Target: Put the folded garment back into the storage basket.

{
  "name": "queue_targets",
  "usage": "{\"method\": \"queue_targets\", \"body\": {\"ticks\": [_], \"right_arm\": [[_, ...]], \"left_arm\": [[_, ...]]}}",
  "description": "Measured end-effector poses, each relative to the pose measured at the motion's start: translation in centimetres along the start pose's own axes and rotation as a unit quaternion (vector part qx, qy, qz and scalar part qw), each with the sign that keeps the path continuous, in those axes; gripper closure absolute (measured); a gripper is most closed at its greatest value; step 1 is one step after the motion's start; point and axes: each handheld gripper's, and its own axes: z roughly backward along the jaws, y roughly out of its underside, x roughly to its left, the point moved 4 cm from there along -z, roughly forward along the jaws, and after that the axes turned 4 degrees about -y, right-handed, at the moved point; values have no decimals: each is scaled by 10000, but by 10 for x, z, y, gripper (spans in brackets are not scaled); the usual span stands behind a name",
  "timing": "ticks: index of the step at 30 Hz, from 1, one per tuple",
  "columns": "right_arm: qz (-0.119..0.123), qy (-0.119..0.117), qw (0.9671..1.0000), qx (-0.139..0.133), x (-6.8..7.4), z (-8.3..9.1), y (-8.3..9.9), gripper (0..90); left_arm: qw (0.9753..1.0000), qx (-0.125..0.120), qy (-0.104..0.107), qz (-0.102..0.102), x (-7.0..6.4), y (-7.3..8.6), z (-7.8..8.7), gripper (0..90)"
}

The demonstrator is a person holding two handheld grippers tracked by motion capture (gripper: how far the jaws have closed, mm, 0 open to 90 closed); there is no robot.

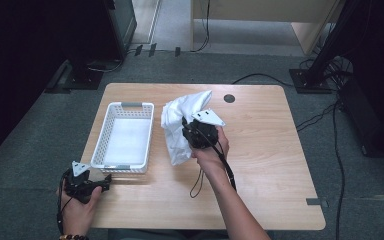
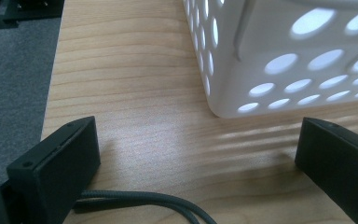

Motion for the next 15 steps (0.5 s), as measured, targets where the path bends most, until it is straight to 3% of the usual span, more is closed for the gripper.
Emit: {"method": "queue_targets", "body": {"ticks": [7,15], "right_arm": [[99,11,10000,0,14,-2,-12,661],[98,-139,9998,-71,33,-13,-23,660]], "left_arm": [[10000,10,-41,39,0,0,0,0],[10000,18,-44,24,1,0,0,0]]}}
